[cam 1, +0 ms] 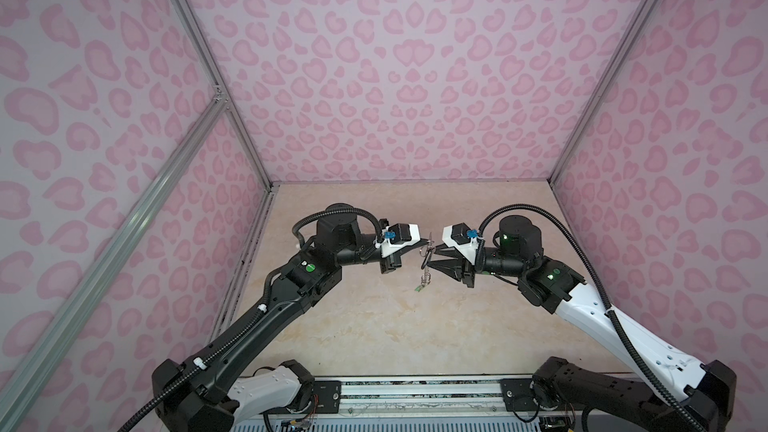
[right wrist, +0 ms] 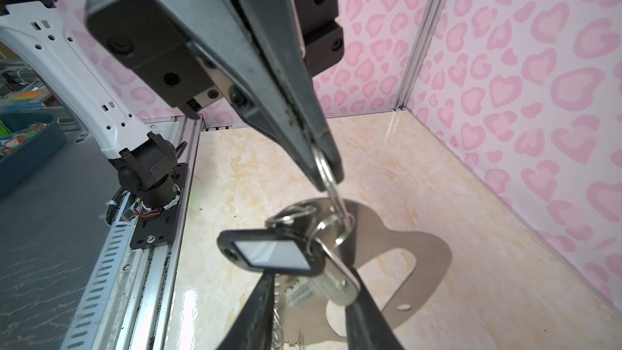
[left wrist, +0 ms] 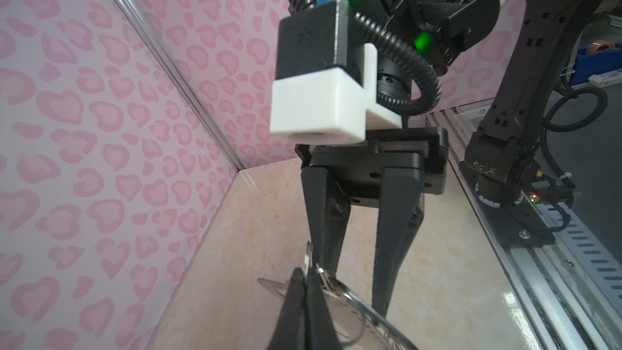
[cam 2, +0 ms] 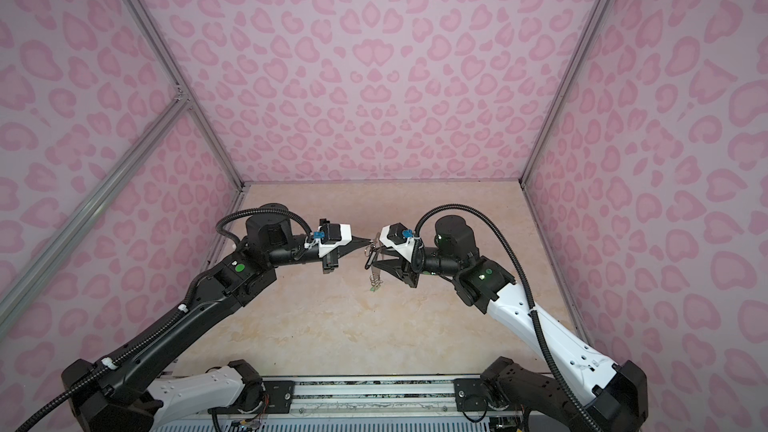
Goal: Put the keys on the keyring
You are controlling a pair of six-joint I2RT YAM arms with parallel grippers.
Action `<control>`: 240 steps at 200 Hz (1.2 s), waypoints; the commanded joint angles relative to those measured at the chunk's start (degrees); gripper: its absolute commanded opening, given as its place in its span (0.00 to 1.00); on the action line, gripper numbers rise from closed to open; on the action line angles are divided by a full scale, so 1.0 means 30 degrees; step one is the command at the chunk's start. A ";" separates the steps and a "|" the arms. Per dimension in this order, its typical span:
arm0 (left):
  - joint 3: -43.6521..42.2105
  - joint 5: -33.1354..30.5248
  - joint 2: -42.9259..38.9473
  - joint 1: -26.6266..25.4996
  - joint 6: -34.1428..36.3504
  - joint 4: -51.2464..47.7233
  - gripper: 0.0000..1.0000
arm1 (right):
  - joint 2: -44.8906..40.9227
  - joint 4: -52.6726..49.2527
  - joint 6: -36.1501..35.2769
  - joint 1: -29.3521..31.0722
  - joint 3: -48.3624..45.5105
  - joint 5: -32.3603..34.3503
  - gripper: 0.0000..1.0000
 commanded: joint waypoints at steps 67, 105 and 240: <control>0.0079 0.0269 -0.0180 0.0004 0.0203 0.0743 0.03 | 0.0124 0.0939 0.1140 -0.0227 -0.0304 -0.1504 0.35; 0.0145 0.0243 -0.0151 0.0004 0.0262 0.0743 0.03 | 0.0208 0.1899 0.1631 -0.0223 -0.0500 -0.0911 0.27; -0.0254 -0.1115 -0.0354 0.0004 0.0525 0.0651 0.03 | -0.0160 0.2162 0.1421 -0.0254 -0.0565 0.0046 0.00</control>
